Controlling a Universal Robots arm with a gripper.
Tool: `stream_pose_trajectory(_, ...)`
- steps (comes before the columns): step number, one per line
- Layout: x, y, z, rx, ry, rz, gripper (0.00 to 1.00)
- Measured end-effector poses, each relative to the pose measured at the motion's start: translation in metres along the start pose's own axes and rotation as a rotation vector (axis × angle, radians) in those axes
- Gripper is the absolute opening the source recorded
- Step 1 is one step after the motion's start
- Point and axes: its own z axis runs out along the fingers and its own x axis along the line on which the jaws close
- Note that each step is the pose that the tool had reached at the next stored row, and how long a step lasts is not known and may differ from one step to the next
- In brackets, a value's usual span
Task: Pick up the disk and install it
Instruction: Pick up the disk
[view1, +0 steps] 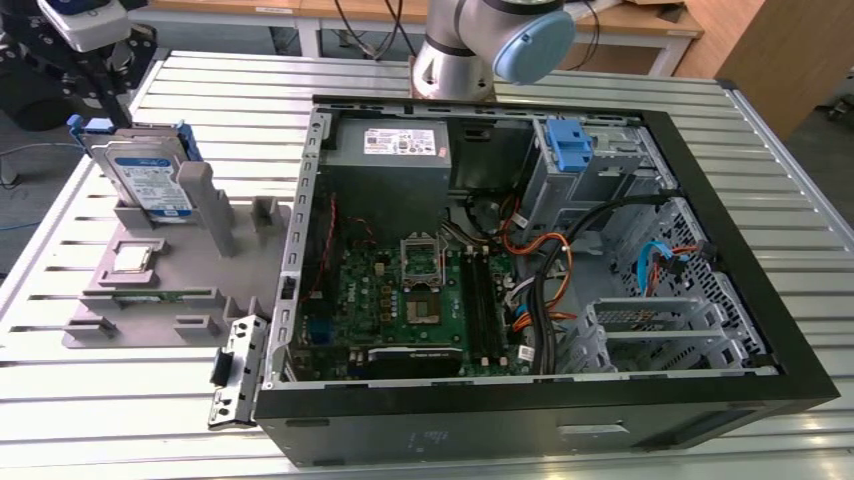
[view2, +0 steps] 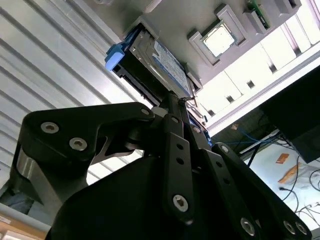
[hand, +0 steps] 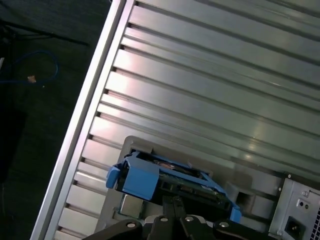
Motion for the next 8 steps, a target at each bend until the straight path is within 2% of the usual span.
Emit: stream_pose_trajectory(8, 0.0000, 0.0000, 0.0000, -0.0005, 0.0022, -0.101, 0.10)
